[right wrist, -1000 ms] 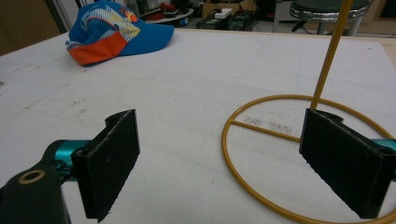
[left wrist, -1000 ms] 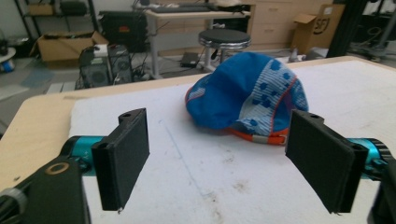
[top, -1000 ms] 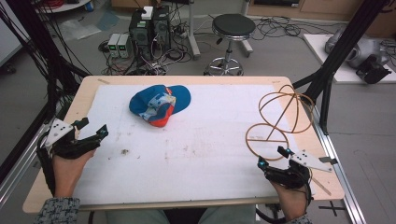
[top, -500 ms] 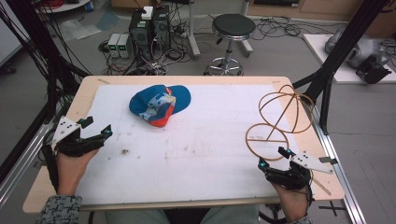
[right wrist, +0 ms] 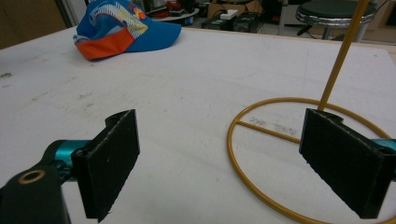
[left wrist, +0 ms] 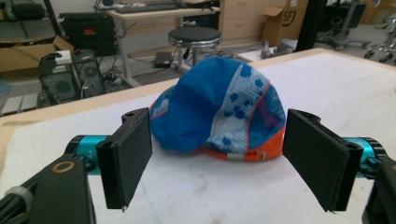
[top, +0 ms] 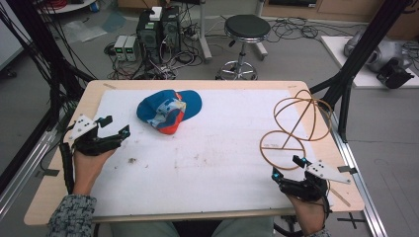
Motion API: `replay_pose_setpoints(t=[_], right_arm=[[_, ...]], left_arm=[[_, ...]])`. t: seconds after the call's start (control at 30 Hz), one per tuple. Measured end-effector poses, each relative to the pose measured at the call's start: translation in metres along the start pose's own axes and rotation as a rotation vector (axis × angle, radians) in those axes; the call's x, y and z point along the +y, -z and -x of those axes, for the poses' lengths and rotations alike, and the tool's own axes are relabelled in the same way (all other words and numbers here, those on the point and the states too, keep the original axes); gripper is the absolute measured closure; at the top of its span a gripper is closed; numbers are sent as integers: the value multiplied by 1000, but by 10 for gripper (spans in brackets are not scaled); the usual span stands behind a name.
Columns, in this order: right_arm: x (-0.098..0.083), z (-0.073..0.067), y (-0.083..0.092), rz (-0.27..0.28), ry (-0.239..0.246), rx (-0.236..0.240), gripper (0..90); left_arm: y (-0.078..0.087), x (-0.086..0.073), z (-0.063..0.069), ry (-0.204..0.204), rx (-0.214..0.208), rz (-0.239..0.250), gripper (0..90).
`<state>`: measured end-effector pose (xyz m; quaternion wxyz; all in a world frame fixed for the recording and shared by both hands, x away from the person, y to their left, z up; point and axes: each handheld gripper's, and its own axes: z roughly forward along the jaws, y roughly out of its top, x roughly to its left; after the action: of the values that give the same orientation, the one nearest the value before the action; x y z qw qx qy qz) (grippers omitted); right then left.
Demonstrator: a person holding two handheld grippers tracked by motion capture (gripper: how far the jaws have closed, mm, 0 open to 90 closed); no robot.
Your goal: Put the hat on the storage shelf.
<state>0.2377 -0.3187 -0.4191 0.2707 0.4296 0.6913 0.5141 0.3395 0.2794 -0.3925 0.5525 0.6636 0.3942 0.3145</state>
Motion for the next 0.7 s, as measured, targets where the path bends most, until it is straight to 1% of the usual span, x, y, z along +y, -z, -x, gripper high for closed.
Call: replay_pose_setpoints(t=[0.03,0.07,0.2,0.23,0.27,0.33,0.37,0.4,0.5,0.6,0.7], right_arm=[[0,0,-1,-3,2,5,113],[0,0,-1,-3,2,5,113],[0,0,-2,-10,-1,10,113],[0,0,-2,-10,-2,10,113],[0,0,-2,-8,3,9,113],[0,0,-2,-7,3,8,113],[0,0,-2,-7,3,8,113],[0,0,-2,-7,3,8,113],[0,0,-1,-7,6,12,113],[0,1,-1,-8,2,15,113],[0,1,-2,-13,2,20,113]], left_arm=[[-8,4,-1,-5,-18,8,240],[-8,4,-1,-5,-18,8,238],[-26,13,0,-24,-45,32,243],[-35,16,1,-39,-56,28,249],[-35,16,1,-39,-56,28,255],[-44,19,3,-52,-69,38,264],[-53,19,5,-61,-81,32,263],[-53,19,5,-61,-81,32,263],[-63,18,8,-73,-102,48,263],[-74,15,11,-85,-116,45,264],[-84,12,12,-108,-125,38,267]])
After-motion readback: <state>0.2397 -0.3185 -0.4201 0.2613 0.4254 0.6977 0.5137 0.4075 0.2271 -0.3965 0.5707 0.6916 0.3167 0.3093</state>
